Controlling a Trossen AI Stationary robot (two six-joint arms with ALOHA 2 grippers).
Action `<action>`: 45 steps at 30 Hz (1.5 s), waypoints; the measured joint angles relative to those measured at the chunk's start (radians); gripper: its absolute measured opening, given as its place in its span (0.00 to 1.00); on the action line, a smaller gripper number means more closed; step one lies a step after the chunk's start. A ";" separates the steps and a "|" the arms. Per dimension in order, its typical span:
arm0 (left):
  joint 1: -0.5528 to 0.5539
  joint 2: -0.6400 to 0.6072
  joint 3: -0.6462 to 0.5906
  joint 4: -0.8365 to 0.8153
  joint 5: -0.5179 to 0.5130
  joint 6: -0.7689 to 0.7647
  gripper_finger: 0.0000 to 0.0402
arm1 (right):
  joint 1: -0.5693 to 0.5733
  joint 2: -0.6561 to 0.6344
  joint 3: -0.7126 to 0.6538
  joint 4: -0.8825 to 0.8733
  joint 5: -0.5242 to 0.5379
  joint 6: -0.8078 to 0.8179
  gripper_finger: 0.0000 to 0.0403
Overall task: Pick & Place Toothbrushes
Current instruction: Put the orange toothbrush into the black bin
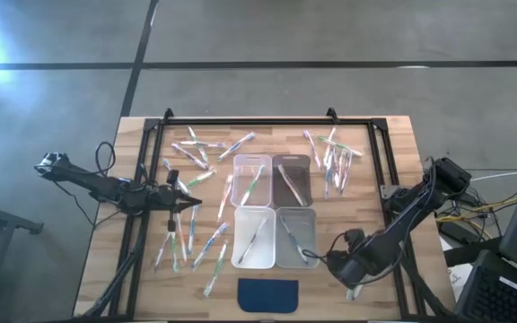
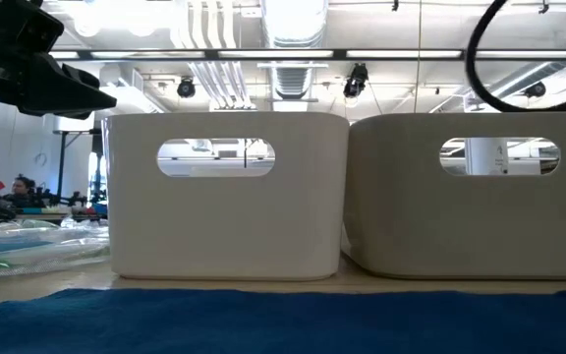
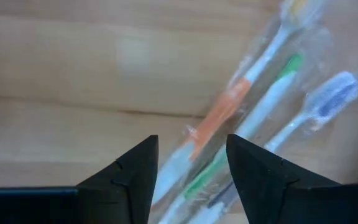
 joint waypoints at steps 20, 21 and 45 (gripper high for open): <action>-0.001 0.000 0.000 0.000 0.000 0.000 0.01 | 0.004 0.000 -0.091 0.164 0.026 -0.017 0.47; -0.001 0.000 0.000 0.000 0.000 0.000 0.01 | 0.004 0.000 -0.092 0.164 0.027 -0.018 0.47; -0.001 0.000 0.000 0.000 0.000 0.000 0.01 | 0.004 -0.001 -0.116 0.206 0.044 -0.030 0.05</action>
